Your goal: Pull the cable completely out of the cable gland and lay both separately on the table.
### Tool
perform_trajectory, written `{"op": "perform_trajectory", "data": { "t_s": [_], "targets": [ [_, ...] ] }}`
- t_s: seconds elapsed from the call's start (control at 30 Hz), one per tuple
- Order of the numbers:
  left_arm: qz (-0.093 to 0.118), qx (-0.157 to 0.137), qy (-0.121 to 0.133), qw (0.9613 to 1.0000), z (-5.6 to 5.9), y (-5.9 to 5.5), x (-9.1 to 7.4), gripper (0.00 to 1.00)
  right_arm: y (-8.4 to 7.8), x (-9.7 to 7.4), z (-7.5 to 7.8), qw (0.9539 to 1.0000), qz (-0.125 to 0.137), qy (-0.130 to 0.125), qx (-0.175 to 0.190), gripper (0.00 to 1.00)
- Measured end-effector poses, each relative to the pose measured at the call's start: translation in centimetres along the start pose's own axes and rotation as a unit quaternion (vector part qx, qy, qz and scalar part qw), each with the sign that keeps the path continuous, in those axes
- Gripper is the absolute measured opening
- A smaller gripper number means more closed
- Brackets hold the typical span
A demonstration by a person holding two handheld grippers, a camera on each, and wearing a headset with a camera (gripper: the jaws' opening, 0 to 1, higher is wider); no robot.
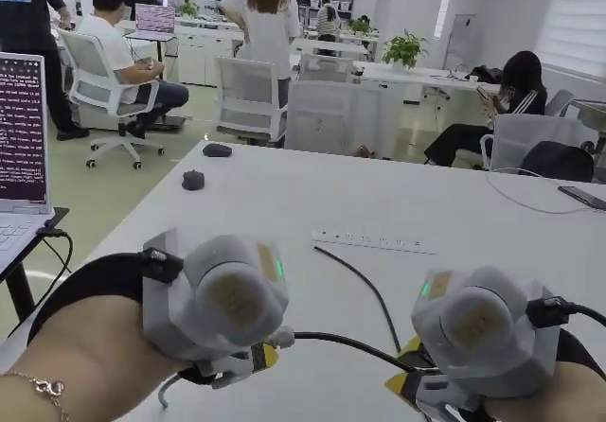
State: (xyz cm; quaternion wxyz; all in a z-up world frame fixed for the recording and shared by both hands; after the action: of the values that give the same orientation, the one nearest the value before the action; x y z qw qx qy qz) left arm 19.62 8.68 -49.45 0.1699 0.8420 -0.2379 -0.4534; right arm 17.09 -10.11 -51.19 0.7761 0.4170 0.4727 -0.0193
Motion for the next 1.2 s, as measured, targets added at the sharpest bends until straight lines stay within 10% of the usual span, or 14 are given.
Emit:
{"op": "perform_trajectory", "data": {
  "t_s": [0.27,0.6,0.7,0.87,1.0,1.2],
  "targets": [
    [-0.009,-0.004,0.001,0.9999,-0.4,-0.6,0.1,0.16,3.3,-2.7,-0.8,0.9917,0.090,0.082,0.043,0.28],
    [-0.020,-0.022,0.005,0.9996,-0.9,-2.1,-0.1,0.16,2.4,-10.9,6.0,0.9595,0.224,0.060,0.160,0.27],
    [-0.023,-0.024,0.004,0.9994,-0.8,-2.4,0.0,0.16,-1.1,-10.6,8.7,0.9654,0.175,-0.007,0.194,0.27],
    [-0.024,-0.026,0.002,0.9994,-0.6,-2.6,-0.1,0.16,-7.9,-6.4,10.4,0.9690,0.058,-0.048,0.235,0.26],
    [-0.025,-0.027,0.002,0.9993,-0.5,-2.7,-0.2,0.16,-12.9,-1.7,9.3,0.9714,-0.027,-0.020,0.235,0.25],
    [-0.027,-0.030,0.004,0.9992,-0.3,-2.7,-0.3,0.16,-19.5,4.4,6.3,0.9537,-0.132,0.055,0.264,0.20]
  ]
}}
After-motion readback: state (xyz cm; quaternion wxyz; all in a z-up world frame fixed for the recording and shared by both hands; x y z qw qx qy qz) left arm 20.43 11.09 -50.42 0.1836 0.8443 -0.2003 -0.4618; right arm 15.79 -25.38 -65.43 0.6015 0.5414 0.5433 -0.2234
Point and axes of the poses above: the centre of the closed fingertips' face, and the gripper's own axes: x roughly forward along the fingers, z roughly to its right, y roughly out of its top, the point moved 10 cm from there along -x, roughly backward along the fingers, and after that the axes turned 11 degrees about x, right-handed, at the moved point
